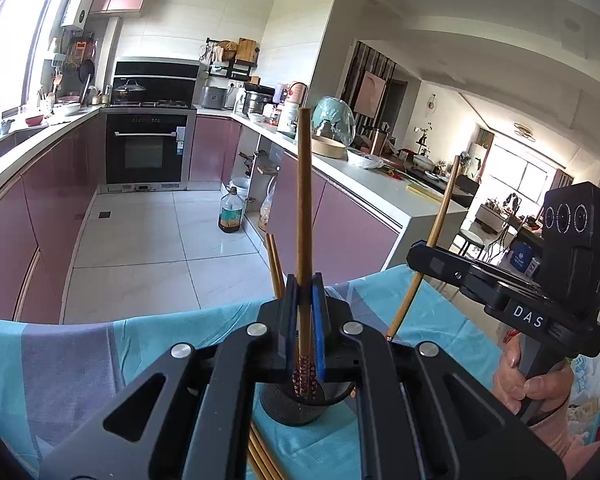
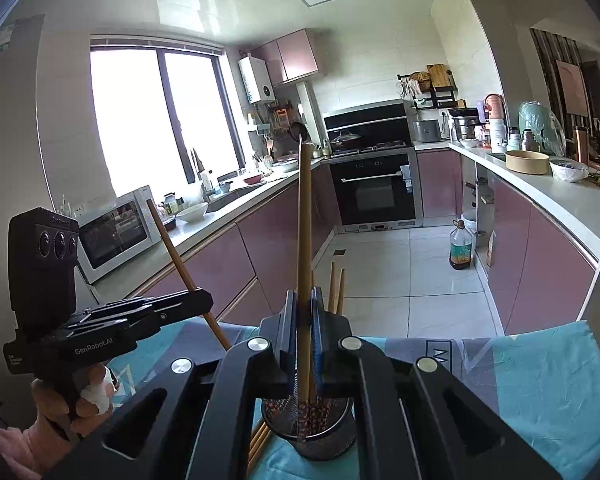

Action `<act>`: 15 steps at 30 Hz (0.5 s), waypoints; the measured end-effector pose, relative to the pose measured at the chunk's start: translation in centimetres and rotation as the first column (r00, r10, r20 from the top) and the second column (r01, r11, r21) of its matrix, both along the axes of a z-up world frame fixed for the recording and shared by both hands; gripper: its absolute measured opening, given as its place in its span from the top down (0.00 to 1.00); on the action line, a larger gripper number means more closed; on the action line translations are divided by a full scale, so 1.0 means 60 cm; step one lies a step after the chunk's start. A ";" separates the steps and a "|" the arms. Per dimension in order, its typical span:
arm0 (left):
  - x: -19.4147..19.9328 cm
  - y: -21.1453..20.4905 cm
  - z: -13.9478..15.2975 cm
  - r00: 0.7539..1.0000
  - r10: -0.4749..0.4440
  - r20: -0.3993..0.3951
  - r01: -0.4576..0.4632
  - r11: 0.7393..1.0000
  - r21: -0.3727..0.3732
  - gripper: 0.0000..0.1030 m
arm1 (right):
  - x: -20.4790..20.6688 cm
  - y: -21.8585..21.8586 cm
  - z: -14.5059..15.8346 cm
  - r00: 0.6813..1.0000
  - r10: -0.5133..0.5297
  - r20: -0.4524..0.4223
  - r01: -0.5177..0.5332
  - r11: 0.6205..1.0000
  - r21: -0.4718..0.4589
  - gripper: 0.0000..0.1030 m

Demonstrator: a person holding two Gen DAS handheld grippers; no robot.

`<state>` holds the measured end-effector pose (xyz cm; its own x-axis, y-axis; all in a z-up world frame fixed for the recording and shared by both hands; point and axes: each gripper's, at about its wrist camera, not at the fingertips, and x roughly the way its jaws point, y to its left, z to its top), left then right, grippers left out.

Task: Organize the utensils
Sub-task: 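Lower the left tool's chopstick into the mesh cup and open while the right tool does likewise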

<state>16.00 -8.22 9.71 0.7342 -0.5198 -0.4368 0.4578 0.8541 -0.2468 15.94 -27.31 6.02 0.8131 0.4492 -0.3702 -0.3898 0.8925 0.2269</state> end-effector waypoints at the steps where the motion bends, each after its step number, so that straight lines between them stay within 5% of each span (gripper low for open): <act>1: 0.003 -0.003 -0.004 1.000 0.000 -0.007 0.000 1.000 0.003 0.93 | 0.000 0.001 0.000 1.000 -0.004 0.002 0.004 1.000 -0.002 0.95; 15: 0.034 -0.022 -0.021 0.998 -0.019 -0.052 0.022 0.999 0.045 0.93 | 0.021 0.004 -0.002 1.000 -0.009 -0.007 0.009 1.000 0.017 0.95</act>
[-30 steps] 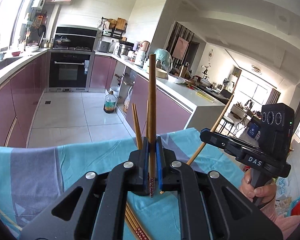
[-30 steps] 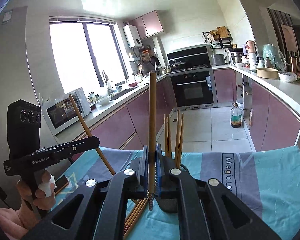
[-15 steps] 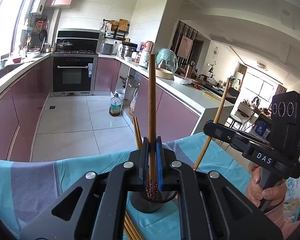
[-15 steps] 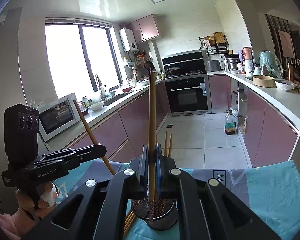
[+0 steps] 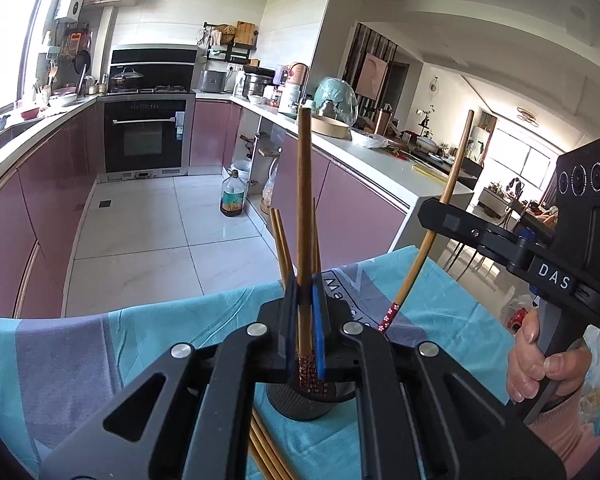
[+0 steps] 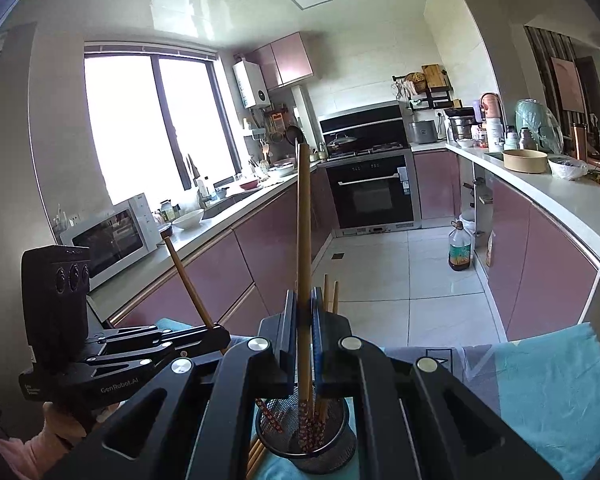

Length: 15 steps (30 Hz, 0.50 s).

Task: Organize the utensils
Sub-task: 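Lower the left tool's chopstick into the mesh cup and open while the right tool does likewise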

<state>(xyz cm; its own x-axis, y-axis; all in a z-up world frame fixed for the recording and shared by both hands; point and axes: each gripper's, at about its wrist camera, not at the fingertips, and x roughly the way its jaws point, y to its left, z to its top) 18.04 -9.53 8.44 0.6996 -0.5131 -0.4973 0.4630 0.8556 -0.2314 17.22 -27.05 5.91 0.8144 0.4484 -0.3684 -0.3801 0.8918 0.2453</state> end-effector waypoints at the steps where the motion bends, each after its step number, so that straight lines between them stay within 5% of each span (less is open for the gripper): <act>1: 0.001 0.000 -0.002 1.000 -0.003 -0.004 0.003 1.000 0.005 0.93 | 0.004 0.003 -0.005 1.000 0.004 -0.013 -0.004 1.000 -0.009 0.95; 15: 0.040 -0.020 -0.056 0.993 -0.047 -0.106 0.055 0.996 0.070 0.93 | 0.051 0.046 -0.079 0.971 0.027 -0.239 -0.066 0.985 -0.159 0.92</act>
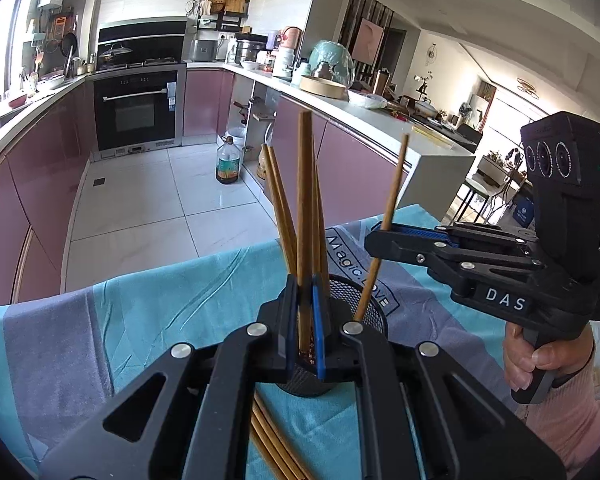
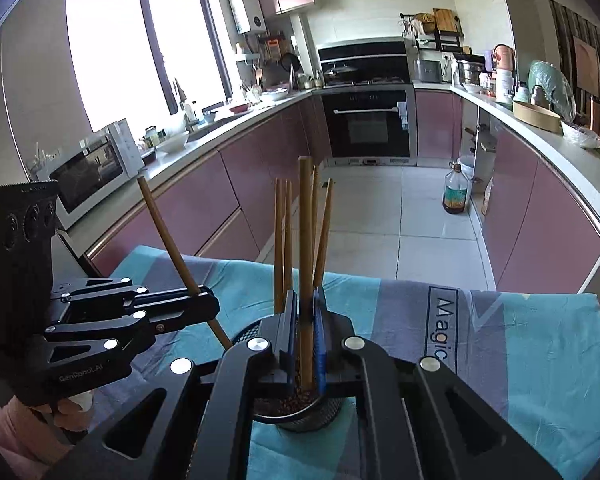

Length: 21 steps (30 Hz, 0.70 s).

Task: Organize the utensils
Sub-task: 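Lower the left tool's chopstick into the mesh cup and open while the right tool does likewise, then withdraw both open tools from the cup back over the remaining chopsticks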

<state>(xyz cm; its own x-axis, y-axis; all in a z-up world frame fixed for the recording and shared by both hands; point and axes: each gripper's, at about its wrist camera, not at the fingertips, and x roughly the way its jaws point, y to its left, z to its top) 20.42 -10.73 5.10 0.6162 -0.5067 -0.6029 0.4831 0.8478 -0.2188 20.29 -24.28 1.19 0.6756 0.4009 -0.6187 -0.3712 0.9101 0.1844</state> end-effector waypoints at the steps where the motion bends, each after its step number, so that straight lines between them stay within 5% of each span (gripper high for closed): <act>1: 0.004 0.001 -0.004 1.000 0.001 -0.008 0.000 1.000 0.001 0.93 | 0.003 0.002 -0.004 1.000 -0.004 -0.008 0.004 1.000 -0.004 0.92; 12: 0.029 0.005 -0.030 1.000 0.007 -0.022 -0.007 1.000 0.005 0.92 | 0.020 -0.001 -0.036 0.998 -0.032 -0.051 0.033 0.999 0.020 0.91; 21: 0.039 0.012 -0.041 0.999 0.028 -0.033 -0.028 1.000 -0.006 0.89 | 0.001 -0.012 -0.034 0.999 -0.037 -0.027 0.039 0.997 0.071 0.74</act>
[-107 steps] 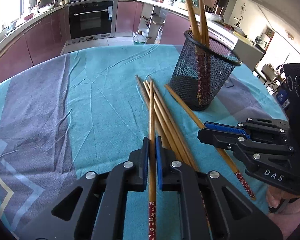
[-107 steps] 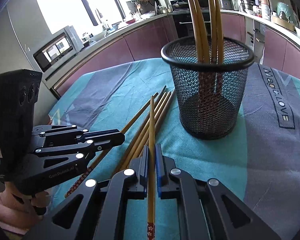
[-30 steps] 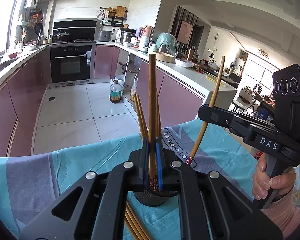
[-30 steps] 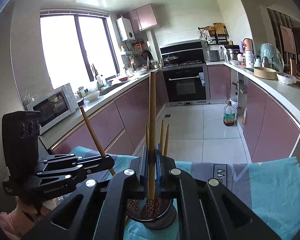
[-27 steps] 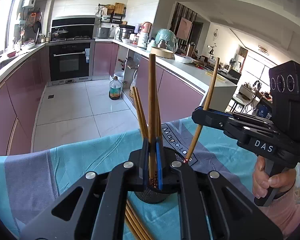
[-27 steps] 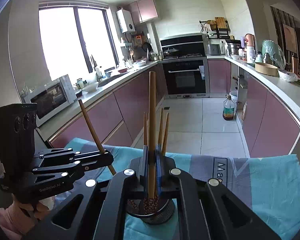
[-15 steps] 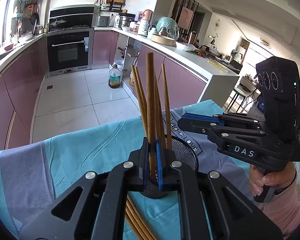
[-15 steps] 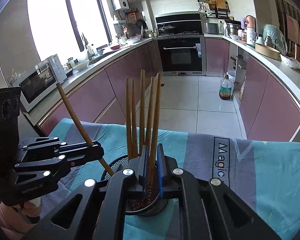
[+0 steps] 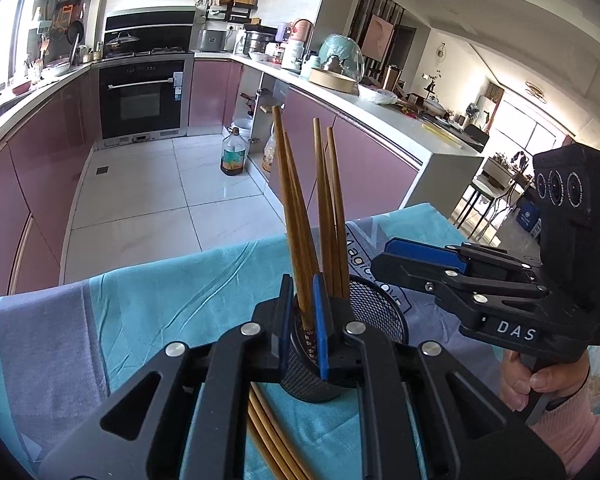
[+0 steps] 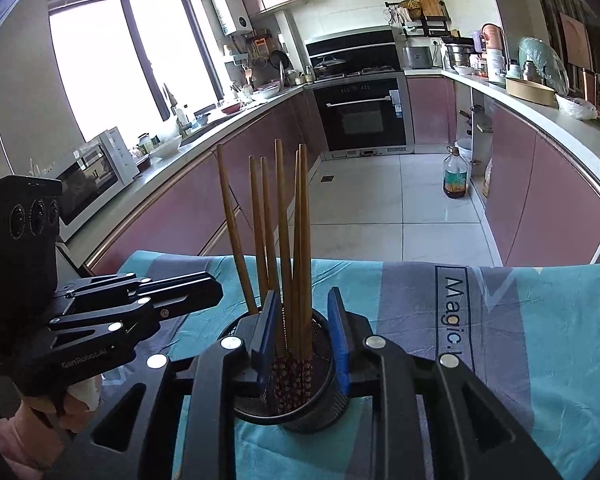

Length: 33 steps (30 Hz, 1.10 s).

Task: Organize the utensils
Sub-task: 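Withdraw both open tools from the cup back over the remaining chopsticks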

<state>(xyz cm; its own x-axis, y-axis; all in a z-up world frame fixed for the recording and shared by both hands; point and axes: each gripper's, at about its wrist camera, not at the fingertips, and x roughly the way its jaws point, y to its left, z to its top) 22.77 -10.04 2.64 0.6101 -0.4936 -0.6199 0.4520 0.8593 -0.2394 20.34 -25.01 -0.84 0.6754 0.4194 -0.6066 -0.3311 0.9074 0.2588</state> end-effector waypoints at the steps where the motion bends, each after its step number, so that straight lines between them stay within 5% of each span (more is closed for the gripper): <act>1: 0.001 0.001 -0.002 1.000 0.002 -0.001 -0.002 1.000 -0.001 0.89 | -0.001 -0.001 0.000 1.000 0.000 0.001 0.000 1.000 0.004 0.74; 9: -0.018 0.019 -0.003 0.999 0.042 0.022 -0.041 0.999 -0.018 0.78 | -0.027 -0.012 -0.003 1.000 -0.004 0.012 0.004 0.999 0.033 0.69; 16: -0.071 0.062 0.003 0.991 0.098 0.086 -0.096 0.995 -0.033 0.53 | -0.076 -0.004 0.000 0.998 0.039 0.052 -0.041 0.998 0.048 0.59; 21: -0.109 0.096 -0.014 0.986 0.135 0.095 -0.133 0.991 -0.022 0.48 | -0.117 0.018 -0.014 0.993 0.097 0.060 -0.099 0.994 0.038 0.56; 33: -0.157 0.129 -0.131 0.984 0.174 -0.047 -0.172 0.983 0.060 0.48 | -0.137 0.096 -0.135 0.977 0.164 -0.140 -0.163 0.986 0.015 0.56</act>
